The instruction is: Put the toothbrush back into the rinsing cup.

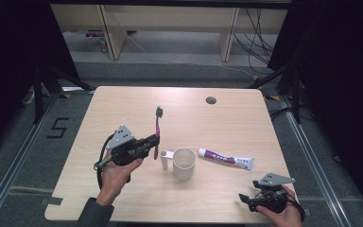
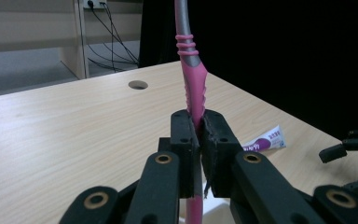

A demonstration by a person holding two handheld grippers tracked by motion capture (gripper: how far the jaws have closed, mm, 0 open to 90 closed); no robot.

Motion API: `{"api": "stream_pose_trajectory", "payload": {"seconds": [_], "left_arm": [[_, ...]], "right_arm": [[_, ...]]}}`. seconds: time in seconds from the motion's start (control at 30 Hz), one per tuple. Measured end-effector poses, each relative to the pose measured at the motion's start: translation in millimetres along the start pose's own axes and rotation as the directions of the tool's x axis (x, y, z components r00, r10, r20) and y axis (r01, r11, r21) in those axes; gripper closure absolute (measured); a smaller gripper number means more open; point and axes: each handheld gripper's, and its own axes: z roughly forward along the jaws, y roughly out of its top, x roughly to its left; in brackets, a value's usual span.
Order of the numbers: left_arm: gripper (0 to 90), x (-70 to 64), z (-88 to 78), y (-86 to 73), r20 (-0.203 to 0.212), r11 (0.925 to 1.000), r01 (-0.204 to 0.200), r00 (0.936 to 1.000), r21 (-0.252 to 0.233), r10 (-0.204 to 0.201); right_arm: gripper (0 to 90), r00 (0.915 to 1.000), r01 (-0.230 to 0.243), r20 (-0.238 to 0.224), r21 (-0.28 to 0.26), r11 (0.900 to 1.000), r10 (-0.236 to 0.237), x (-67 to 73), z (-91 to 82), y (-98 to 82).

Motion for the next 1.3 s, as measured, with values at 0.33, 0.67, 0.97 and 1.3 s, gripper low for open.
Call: {"api": "stream_pose_trajectory", "payload": {"seconds": [0.33, 0.67, 0.97, 1.3], "left_arm": [[83.3, -3.2, 14.7, 6.5, 0.01, 0.9994, -0.025, 0.9996, -0.023, 0.025], [83.3, -0.6, 22.7, 3.2, 0.017, 0.9991, -0.029, 0.9994, -0.03, 0.029], [83.3, 2.3, 26.3, -4.9, 0.012, 0.999, -0.022, 0.9997, -0.038, 0.023], [83.2, 5.3, 29.0, -17.1, 0.009, 0.9995, -0.024, 0.9997, -0.021, 0.024]], "right_arm": [[23.8, 1.0, 0.001, -0.005, -0.001, 1.0, -0.001, 0.2, 0.1, 0.0], [23.8, 0.9996, 0.029, 0.0, -0.007, 1.0, -0.029, -1.8, 0.0, 0.9], [23.8, 1.0, 0.0, -0.008, 0.0, 1.0, 0.0, 0.4, 0.1, 0.0], [23.8, 0.9999, -0.004, -0.009, 0.003, 1.0, 0.004, 1.0, -0.3, 0.7]]}}
